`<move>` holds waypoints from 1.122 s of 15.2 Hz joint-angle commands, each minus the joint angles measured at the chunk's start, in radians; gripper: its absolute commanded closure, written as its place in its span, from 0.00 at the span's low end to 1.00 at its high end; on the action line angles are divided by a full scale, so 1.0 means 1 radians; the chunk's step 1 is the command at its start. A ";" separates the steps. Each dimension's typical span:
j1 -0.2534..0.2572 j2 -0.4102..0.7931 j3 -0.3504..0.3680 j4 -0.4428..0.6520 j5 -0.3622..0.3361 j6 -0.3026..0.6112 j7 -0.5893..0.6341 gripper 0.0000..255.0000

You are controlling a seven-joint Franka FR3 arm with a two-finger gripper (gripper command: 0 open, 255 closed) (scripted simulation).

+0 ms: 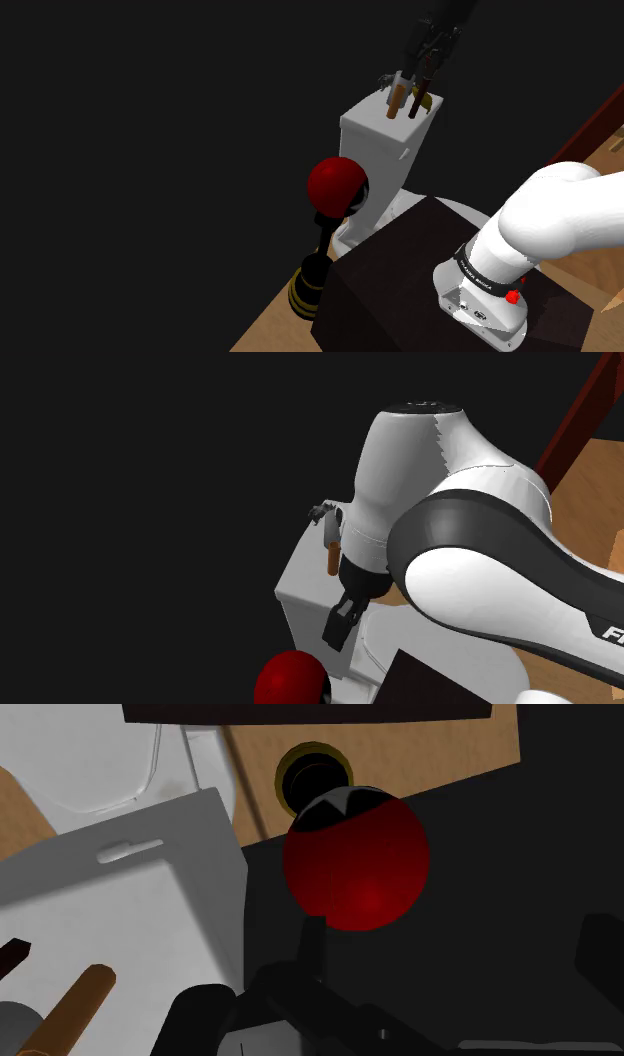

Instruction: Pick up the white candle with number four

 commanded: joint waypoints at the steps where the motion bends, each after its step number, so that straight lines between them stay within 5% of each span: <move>1: 0.000 0.000 0.000 0.000 0.000 0.000 0.000 0.00; 17: -0.073 0.328 -0.235 0.083 -0.156 0.305 -0.339 0.00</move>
